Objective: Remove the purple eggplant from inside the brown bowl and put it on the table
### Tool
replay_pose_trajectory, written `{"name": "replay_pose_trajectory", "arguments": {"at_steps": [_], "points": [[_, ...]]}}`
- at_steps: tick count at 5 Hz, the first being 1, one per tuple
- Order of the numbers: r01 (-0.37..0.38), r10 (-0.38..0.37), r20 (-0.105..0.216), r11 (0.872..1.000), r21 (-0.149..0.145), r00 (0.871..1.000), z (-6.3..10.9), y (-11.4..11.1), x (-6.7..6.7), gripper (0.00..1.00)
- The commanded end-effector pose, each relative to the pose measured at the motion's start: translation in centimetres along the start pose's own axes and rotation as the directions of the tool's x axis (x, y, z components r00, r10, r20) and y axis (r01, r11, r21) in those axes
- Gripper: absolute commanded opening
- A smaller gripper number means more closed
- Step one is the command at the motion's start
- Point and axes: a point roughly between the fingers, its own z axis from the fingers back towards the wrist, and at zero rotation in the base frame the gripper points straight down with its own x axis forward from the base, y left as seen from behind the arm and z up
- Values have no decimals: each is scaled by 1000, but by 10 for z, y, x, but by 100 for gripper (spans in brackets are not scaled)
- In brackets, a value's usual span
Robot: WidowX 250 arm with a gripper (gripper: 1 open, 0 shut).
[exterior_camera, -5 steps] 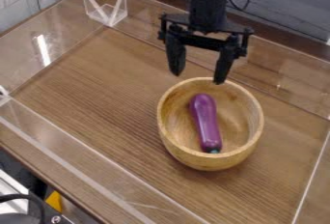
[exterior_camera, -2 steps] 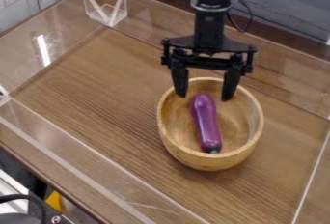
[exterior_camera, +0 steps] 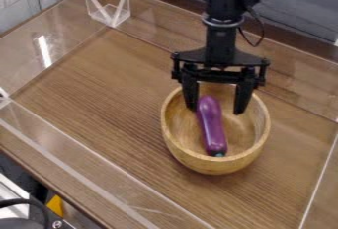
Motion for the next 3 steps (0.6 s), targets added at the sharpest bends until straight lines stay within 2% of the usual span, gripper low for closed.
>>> {"name": "replay_pose_trajectory", "arguments": {"at_steps": [1, 3], "points": [[-4, 6, 60, 999, -34, 998, 9, -5, 1, 100], [-24, 27, 75, 999, -46, 997, -2, -6, 2, 100]]}}
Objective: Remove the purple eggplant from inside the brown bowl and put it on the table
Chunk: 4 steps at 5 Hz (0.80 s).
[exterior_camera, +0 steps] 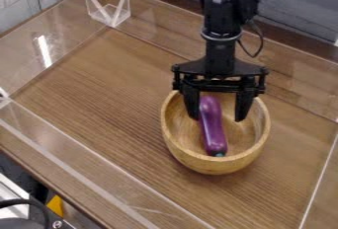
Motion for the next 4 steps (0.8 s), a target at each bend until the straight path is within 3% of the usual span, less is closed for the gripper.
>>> {"name": "replay_pose_trajectory", "arguments": {"at_steps": [1, 4], "points": [[6, -5, 41, 1000, -22, 999, 4, -5, 2, 100], [-17, 18, 69, 1000, -20, 997, -9, -4, 6, 100]]}}
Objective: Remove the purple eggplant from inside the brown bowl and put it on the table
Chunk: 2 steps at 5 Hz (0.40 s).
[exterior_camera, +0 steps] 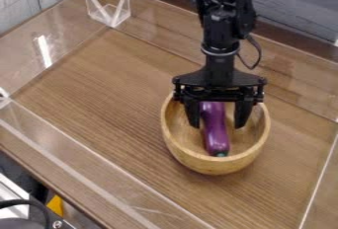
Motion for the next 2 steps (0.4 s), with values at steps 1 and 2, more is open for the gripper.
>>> {"name": "replay_pose_trajectory", "arguments": {"at_steps": [1, 2], "points": [[2, -2, 37, 1000, -9, 999, 5, -2, 5, 100], [-3, 4, 45, 1000, -5, 999, 3, -1, 6, 100]]}}
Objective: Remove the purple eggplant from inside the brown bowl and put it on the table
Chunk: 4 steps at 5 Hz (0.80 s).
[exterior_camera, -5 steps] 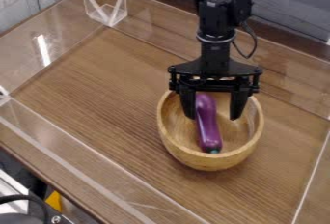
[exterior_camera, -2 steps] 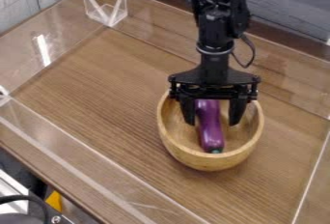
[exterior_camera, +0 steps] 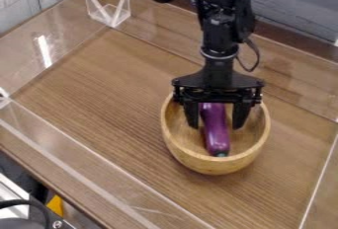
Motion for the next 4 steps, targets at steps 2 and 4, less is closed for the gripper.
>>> {"name": "replay_pose_trajectory", "arguments": {"at_steps": [2, 4], "points": [[-6, 7, 37, 1000, -12, 999, 6, -1, 6, 100], [-15, 15, 40, 1000, -10, 999, 5, 0, 7, 0]]}}
